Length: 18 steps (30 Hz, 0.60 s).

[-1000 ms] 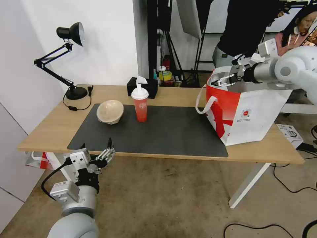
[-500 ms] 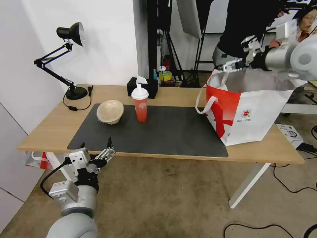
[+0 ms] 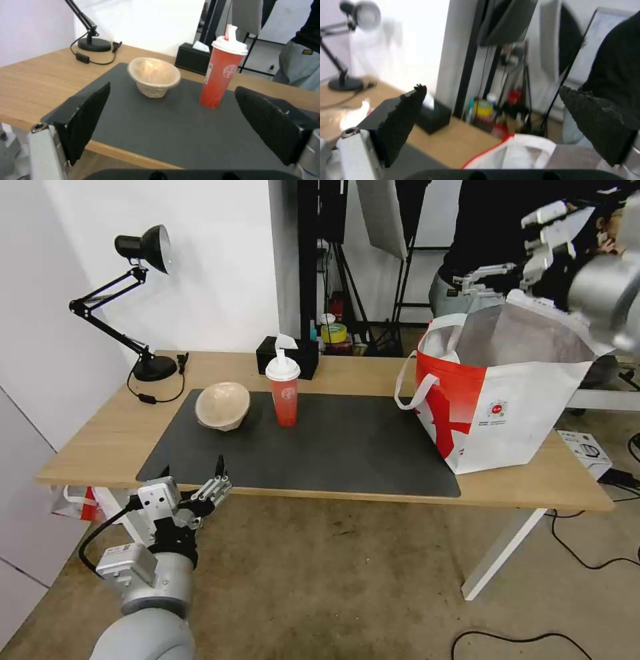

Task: Pick up the trash from the table and place it into the takeout bag.

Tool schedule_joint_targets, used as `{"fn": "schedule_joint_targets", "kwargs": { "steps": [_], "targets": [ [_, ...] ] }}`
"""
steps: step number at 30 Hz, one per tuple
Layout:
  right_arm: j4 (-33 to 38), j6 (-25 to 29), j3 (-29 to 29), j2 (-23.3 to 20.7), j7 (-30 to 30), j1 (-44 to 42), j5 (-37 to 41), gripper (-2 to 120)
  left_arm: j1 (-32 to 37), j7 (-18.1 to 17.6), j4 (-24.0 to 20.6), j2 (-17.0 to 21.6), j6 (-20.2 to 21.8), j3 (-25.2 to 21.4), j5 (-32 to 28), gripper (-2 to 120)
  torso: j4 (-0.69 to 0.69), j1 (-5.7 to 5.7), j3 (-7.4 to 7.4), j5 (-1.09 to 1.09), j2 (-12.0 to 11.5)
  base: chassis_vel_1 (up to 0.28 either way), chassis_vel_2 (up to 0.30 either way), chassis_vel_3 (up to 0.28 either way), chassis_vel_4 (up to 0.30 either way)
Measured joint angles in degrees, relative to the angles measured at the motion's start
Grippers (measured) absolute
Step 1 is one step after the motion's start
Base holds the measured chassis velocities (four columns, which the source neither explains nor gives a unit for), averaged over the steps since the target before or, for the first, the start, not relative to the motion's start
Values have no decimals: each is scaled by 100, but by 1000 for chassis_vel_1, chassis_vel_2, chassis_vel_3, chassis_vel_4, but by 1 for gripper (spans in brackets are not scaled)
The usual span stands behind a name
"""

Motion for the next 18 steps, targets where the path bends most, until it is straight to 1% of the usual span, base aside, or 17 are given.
{"fn": "schedule_joint_targets", "kwargs": {
  "steps": [1, 2, 3, 4, 5, 7, 8, 9, 10, 12, 13, 14, 15, 16, 17, 18],
  "targets": [
    [0, 0, 0, 0, 0, 0, 0, 100, 0, 0, 0, 0, 0, 0, 0, 100, 0, 0, 0, 0, 0, 0, 0, 0, 0],
    [80, 154, 27, -26, 109, -93, -25, 100, 2, 0, 0, -1, 1, 0, 0, 100, 0, 0, 0, 0, 0, 0, 0, 0, 0],
    [292, 574, 222, -50, 410, -426, -214, 100, 1, 0, 0, -14, 0, -1, -1, 100, 0, 0, 0, -4, 0, 0, 0, 0, 0],
    [405, 837, 349, -29, 604, -632, -379, 100, -3, -3, 1, -26, 0, -1, 1, 100, 1, -1, 0, -4, 0, 0, 0, 0, 0],
    [405, 837, 349, -29, 604, -632, -379, 100, -3, -3, 1, -26, 0, -1, 1, 100, 1, -1, 0, -4, 0, 0, 0, 0, 0],
    [679, 1272, 616, 29, 990, -1089, -632, 100, -9, -5, 4, -57, 0, 1, 2, 100, 3, 0, 0, -6, 0, 0, 0, 0, 0],
    [801, 1439, 725, 67, 1126, -1324, -743, 100, -12, -5, 7, -66, 0, 0, 2, 100, 2, 0, 0, -6, 0, 0, 0, 0, 0],
    [983, 1730, 838, 161, 1342, -1702, -970, 100, -16, -5, 12, -74, -2, -2, 2, 100, 1, 0, 0, -3, 0, 0, 0, 0, 0],
    [983, 1730, 838, 161, 1342, -1702, -970, 100, -16, -5, 12, -74, -2, -2, 2, 100, 1, 0, 0, -3, 0, 0, 0, 0, 0],
    [1233, 2345, 938, 455, 1794, -2338, -1704, 100, -22, -4, 14, -83, -4, -15, -2, 100, 1, -1, 0, -4, 0, 0, 0, 0, 0],
    [1233, 2345, 938, 455, 1794, -2338, -1704, 100, -22, -4, 14, -83, -4, -15, -2, 100, 1, -1, 0, -4, 0, 0, 0, 0, 0],
    [1317, 2606, 1044, 630, 1969, -2708, -2186, 100, -22, -5, 13, -88, -4, -21, -4, 100, 5, 0, 1, -3, 0, 0, 0, 0, 0],
    [1434, 2810, 1224, 820, 2045, -3139, -2676, 100, -19, -6, 11, -94, -4, -25, -5, 100, 4, 1, 0, -2, 0, 0, 0, 0, 0],
    [1529, 2963, 1330, 955, 2077, -3492, -2995, 100, -12, -6, 10, -101, -4, -26, -5, 100, 4, 0, 0, -6, 0, 0, 0, 0, 0],
    [1529, 2963, 1330, 955, 2077, -3492, -2995, 100, -12, -6, 10, -101, -4, -26, -5, 100, 4, 0, 0, -6, 0, 0, 0, 0, 0],
    [1614, 3079, 1392, 1084, 2125, -3824, -3245, 100, -2, -6, 10, -102, -4, -27, -7, 100, 2, 1, 0, -5, 0, 0, 0, 0, 0]
  ]
}}
